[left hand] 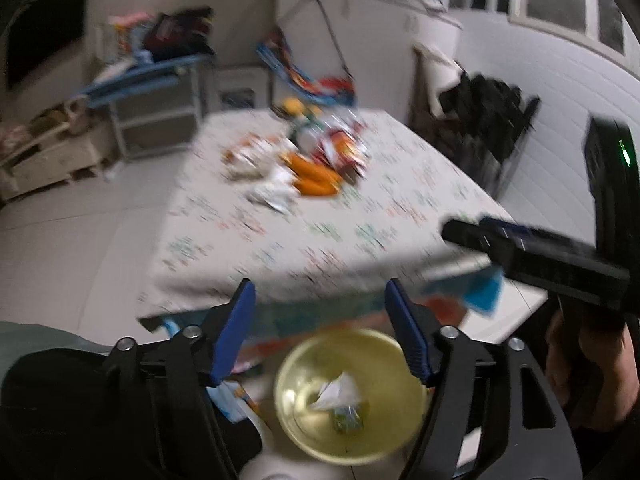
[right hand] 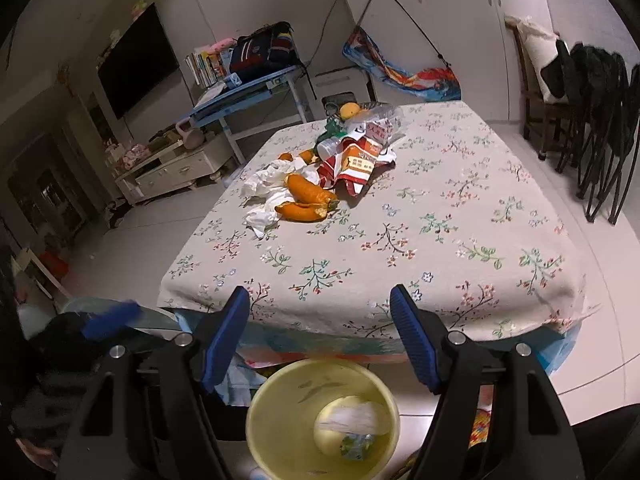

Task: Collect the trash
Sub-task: 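Move the left tool over the yellow basin and release the tissue, then reach back to the table and grasp an orange carrot snack with the right tool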

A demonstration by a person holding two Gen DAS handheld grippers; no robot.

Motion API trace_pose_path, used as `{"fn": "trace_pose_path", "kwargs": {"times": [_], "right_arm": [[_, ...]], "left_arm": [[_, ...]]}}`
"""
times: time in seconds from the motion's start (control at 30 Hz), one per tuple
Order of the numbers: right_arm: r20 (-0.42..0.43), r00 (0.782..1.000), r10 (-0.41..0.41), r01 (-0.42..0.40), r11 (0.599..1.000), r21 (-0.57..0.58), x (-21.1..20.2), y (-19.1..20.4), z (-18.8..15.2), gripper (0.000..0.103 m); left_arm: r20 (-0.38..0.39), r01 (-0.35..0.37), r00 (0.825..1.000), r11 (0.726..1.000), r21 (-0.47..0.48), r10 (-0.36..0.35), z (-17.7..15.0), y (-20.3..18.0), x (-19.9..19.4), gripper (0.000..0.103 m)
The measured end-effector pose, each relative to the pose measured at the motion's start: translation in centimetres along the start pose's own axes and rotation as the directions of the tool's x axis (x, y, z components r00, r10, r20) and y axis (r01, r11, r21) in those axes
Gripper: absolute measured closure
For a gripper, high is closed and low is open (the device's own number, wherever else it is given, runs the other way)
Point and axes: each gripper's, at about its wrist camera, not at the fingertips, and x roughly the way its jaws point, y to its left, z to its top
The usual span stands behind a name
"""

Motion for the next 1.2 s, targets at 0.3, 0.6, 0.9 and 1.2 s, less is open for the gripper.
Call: {"fn": "trace_pose_path", "kwargs": {"times": [0.3,0.6,0.9,1.2], "right_arm": [[0.043,0.999,-0.034,0.037,0.995,-0.091,0.0,1.7,0.0,0.031],[0.041,0.999,-0.034,0.038,0.995,-0.094,0.1,1.8,0.0,0.031],[0.033,0.999,-0.008,0.011,0.996,-0.091,0.4,2.1,-0.1,0.031],[-0.063,0.993,0.099,-0.107,0.984,-0.145,4.0,2.7,4.1,0.031]], "left_arm": [[0.034,-0.053,0.998,0.993,-0.103,0.057,1.0,2.4,-0.2,0.033],[0.044,-0.06,0.997,0.992,-0.11,0.065,1.0,2.6,-0.1,0.032],[0.049,-0.067,0.996,0.991,-0.12,0.073,1.0,2.6,-0.2,0.031],[0.089,-0.072,0.992,0.986,-0.147,0.086,4.6,4.4,0.1,0.03]]}}
